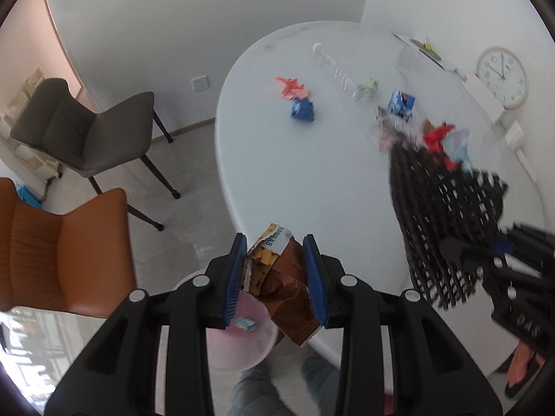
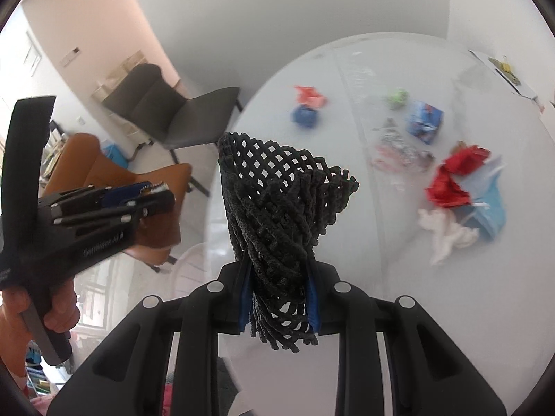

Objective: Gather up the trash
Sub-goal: 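Drop the brown wrapper into the wastebasket while the right tool drops the black mesh sleeve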

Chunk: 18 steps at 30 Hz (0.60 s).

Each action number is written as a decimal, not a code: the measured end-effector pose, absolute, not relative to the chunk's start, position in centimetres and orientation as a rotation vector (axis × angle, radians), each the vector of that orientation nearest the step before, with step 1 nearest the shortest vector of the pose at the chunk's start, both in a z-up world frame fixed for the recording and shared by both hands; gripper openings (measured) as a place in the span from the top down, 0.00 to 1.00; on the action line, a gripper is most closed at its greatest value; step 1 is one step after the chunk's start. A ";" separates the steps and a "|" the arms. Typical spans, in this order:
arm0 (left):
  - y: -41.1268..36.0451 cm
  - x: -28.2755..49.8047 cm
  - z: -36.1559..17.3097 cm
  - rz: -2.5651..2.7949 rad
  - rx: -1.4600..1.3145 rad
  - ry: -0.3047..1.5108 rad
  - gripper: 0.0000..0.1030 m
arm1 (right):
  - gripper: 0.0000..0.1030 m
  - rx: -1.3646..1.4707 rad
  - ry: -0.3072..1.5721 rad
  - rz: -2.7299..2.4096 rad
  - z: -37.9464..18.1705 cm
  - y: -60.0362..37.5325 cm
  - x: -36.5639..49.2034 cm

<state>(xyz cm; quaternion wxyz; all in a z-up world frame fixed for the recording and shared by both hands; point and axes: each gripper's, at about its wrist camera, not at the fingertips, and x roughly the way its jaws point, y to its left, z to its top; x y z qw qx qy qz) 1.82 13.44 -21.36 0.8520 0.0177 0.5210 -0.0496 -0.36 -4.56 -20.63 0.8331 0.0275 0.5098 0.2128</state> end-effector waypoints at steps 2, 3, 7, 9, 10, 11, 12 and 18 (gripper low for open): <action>15.5 0.4 -21.7 -0.126 0.067 1.118 0.68 | 0.74 0.071 1.088 0.454 -20.7 -2.3 -1.2; 16.1 0.0 -22.0 -0.135 0.074 1.128 0.68 | 0.74 0.080 1.091 0.455 -20.8 -1.5 -1.5; 19.5 -2.1 -24.6 -0.184 0.121 1.182 0.67 | 0.73 0.104 1.111 0.444 -21.5 2.6 -2.6; 20.7 -2.5 -26.2 -0.207 0.125 1.212 0.67 | 0.73 0.117 1.120 0.434 -21.8 3.8 -3.0; 21.5 -2.8 -27.2 -0.224 0.128 1.230 0.67 | 0.73 0.125 1.127 0.426 -22.1 4.5 -3.2; 22.1 -3.0 -28.1 -0.238 0.131 1.245 0.66 | 0.73 0.127 1.132 0.416 -22.3 5.1 -3.5; 22.4 -3.0 -28.7 -0.249 0.132 1.258 0.66 | 0.73 0.129 1.136 0.407 -22.4 5.4 -3.7; 24.5 -3.5 -31.3 -0.317 0.120 1.299 0.40 | 0.73 0.139 1.169 0.359 -23.6 7.4 -4.7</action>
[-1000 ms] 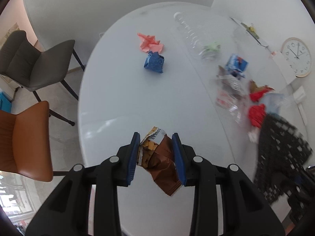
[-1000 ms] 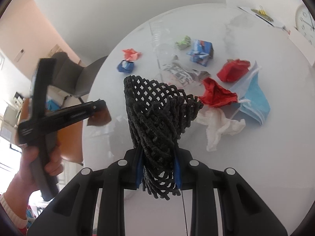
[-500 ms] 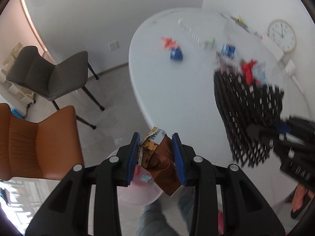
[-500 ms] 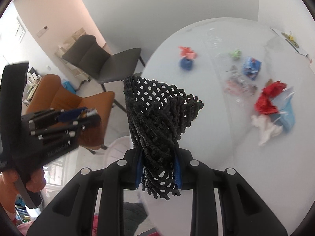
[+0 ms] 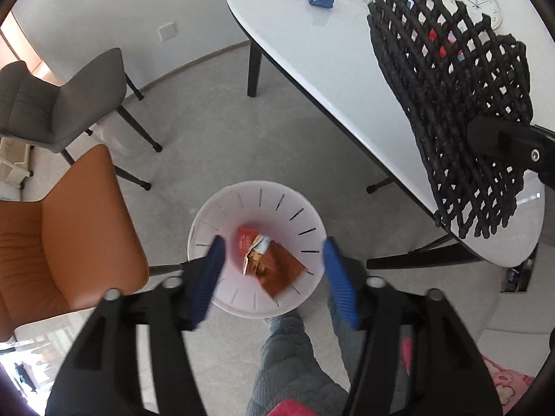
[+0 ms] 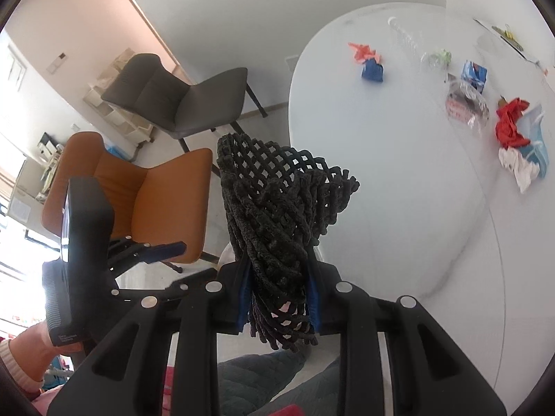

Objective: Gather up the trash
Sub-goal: 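Drop the brown wrapper into the wastebasket while the right tool drops the black mesh sleeve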

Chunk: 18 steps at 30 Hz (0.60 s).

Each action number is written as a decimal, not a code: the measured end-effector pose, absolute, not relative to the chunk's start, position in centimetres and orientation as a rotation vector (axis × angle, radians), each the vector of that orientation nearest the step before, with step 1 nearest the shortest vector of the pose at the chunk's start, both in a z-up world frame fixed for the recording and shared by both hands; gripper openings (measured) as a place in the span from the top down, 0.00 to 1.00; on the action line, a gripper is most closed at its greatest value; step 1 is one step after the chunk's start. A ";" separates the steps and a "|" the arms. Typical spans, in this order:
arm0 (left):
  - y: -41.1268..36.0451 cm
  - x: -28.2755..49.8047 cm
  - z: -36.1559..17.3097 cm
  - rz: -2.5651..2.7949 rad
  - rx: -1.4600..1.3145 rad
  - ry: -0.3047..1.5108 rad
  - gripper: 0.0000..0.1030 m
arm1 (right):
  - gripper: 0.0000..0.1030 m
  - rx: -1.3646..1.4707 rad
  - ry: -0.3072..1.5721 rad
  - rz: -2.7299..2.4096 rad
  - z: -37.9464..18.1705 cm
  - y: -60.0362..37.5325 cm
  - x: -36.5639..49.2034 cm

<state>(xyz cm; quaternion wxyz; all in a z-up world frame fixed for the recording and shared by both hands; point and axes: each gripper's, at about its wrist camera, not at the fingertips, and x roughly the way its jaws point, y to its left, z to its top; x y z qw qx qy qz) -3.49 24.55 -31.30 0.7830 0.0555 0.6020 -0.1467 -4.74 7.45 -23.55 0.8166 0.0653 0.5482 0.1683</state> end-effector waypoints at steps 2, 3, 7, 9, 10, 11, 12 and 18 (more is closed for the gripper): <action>24.9 -3.8 -31.3 -0.337 0.112 1.290 0.34 | 0.73 0.144 1.175 0.348 -23.7 7.8 -5.0; 25.0 -4.0 -31.2 -0.344 0.109 1.287 0.33 | 0.73 0.148 1.178 0.344 -23.8 8.0 -5.0; 25.1 -4.0 -30.7 -0.367 0.105 1.271 0.24 | 0.73 0.139 1.180 0.335 -24.0 8.5 -5.1; 25.1 -4.0 -30.4 -0.378 0.106 1.269 0.24 | 0.73 0.136 1.181 0.340 -24.1 8.7 -5.1; 25.2 -4.1 -30.2 -0.379 0.106 1.268 0.24 | 0.73 0.132 1.182 0.345 -24.0 8.8 -5.2; 25.4 -4.0 -29.9 -0.379 0.102 1.266 0.24 | 0.72 0.124 1.184 0.359 -24.1 9.0 -5.3; 25.7 -4.2 -29.2 -0.381 0.091 1.257 0.24 | 0.71 0.108 1.188 0.381 -24.3 9.4 -5.4; 30.4 -5.0 -24.7 -0.296 0.055 1.153 0.12 | 0.71 0.019 1.222 0.513 -26.8 12.9 -5.7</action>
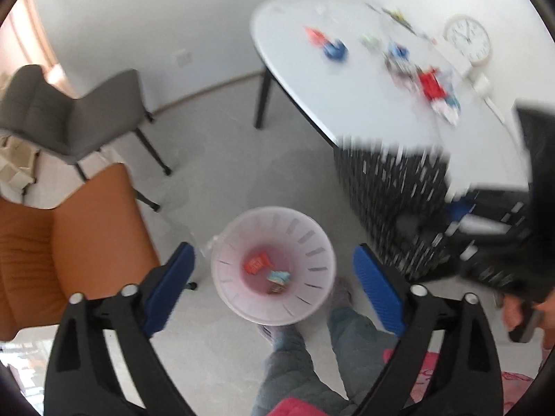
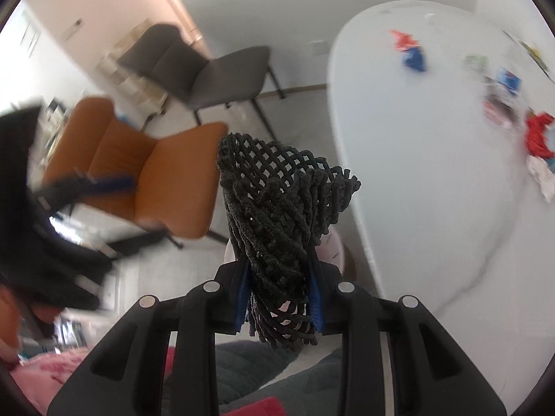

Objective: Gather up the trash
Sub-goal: 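Drop the brown wrapper into the wastebasket while the right tool drops the black mesh sleeve, then move both tools back over the table toward the trash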

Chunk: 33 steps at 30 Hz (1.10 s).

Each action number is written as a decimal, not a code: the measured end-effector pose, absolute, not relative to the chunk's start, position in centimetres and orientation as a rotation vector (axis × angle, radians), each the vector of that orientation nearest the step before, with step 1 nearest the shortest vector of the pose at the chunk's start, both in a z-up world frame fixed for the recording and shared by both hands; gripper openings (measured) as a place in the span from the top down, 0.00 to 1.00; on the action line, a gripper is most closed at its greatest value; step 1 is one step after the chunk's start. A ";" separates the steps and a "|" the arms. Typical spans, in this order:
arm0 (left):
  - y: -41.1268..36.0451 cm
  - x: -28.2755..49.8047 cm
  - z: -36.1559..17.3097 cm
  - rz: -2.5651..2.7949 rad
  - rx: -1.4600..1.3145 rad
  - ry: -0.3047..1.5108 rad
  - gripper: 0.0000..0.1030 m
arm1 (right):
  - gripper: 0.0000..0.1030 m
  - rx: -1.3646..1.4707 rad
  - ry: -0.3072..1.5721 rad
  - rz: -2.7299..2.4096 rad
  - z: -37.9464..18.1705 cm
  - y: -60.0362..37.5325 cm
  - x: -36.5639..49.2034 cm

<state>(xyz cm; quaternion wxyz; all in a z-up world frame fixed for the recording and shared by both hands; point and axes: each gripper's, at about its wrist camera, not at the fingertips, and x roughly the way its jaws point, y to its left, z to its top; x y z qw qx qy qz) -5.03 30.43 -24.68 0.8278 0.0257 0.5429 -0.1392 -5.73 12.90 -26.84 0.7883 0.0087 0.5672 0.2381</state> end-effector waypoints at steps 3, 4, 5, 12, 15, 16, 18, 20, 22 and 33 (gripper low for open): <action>33.0 -5.4 -23.1 -0.229 0.050 1.121 0.12 | 0.69 -0.019 1.248 0.562 -28.6 14.7 -5.8; 33.8 -5.5 -22.7 -0.204 0.054 1.114 0.12 | 0.63 -0.039 1.260 0.580 -29.5 15.5 -5.8; 34.4 -5.6 -22.3 -0.185 0.055 1.107 0.12 | 0.53 -0.057 1.265 0.583 -30.0 16.1 -5.7; 36.6 -5.3 -21.7 -0.104 0.024 1.101 0.12 | 0.28 -0.056 1.309 0.555 -31.3 16.5 -4.7; 35.9 -5.0 -21.5 -0.103 0.034 1.097 0.11 | 0.25 -0.029 1.273 0.532 -29.1 15.4 -4.4; 35.4 -4.7 -21.2 -0.114 0.034 1.089 0.11 | 0.23 -0.021 1.260 0.520 -28.3 14.9 -4.4; 34.6 -4.5 -20.6 -0.135 0.032 1.069 0.12 | 0.17 0.002 1.204 0.468 -25.6 13.1 -4.2; 32.9 -3.9 -19.5 -0.176 0.036 1.035 0.11 | 0.07 0.017 1.145 0.406 -23.1 11.1 -4.4; 30.6 -3.2 -18.3 -0.233 0.057 0.996 0.07 | 0.03 0.034 1.087 0.335 -20.5 8.7 -4.5; 18.5 2.8 -15.2 -0.443 0.124 0.887 0.07 | 0.02 0.122 0.939 0.017 -14.0 -6.2 -3.4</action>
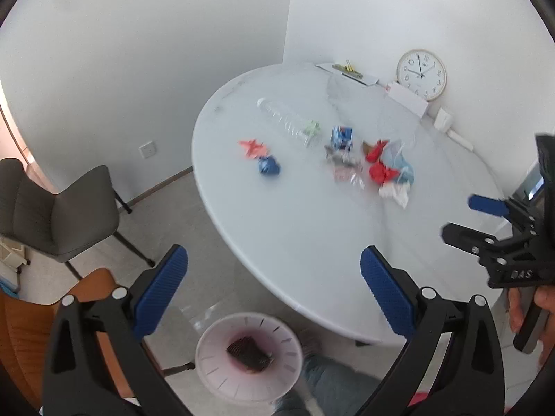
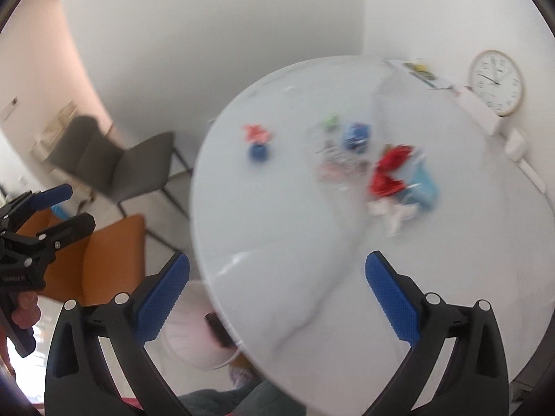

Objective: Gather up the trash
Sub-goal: 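Move both tools back over the table toward the trash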

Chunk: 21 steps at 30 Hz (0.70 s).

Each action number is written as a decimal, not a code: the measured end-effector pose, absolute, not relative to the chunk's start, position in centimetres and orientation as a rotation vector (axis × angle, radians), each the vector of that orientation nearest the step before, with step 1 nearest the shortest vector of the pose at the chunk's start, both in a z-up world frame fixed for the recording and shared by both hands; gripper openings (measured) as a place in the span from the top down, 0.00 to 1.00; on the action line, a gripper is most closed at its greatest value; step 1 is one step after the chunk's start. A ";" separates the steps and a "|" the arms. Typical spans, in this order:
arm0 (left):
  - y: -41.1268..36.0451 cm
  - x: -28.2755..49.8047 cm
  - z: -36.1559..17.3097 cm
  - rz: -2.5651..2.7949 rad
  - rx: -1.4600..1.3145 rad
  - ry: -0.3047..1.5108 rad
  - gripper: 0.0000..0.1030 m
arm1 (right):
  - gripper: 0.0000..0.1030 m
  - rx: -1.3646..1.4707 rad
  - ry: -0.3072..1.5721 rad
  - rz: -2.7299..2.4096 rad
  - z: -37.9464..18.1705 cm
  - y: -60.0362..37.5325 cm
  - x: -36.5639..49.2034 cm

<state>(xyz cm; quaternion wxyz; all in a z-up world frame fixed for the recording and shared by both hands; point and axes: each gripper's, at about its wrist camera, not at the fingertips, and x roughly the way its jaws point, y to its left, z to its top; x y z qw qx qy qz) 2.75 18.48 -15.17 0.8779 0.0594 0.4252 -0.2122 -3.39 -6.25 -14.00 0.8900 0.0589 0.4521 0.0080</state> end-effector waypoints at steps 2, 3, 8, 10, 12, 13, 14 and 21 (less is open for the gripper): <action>16.9 4.4 -15.2 -0.426 0.105 0.880 0.07 | 0.02 0.132 0.927 0.004 -14.1 -8.0 -2.8; 16.3 5.1 -15.3 -0.418 0.096 0.879 0.07 | 0.02 0.136 0.928 -0.001 -14.2 -9.3 -2.0; 12.9 8.9 -16.5 -0.366 0.088 0.882 0.07 | 0.02 0.160 0.936 0.019 -15.7 -12.3 1.1; 11.1 10.8 -17.6 -0.344 0.122 0.888 0.07 | 0.02 0.151 0.936 0.035 -16.1 -13.1 3.0; 10.2 12.1 -18.5 -0.334 0.134 0.901 0.07 | 0.02 0.152 0.940 0.067 -16.5 -13.7 5.2; 9.6 13.2 -19.3 -0.330 0.133 0.911 0.07 | 0.02 0.148 0.942 0.084 -16.7 -13.7 6.4; 9.2 14.0 -19.8 -0.323 0.131 0.919 0.07 | 0.02 0.141 0.946 0.095 -17.0 -13.6 7.2; 7.4 20.2 -24.1 -0.270 0.103 0.973 0.08 | 0.02 0.131 0.970 0.180 -19.4 -13.7 15.6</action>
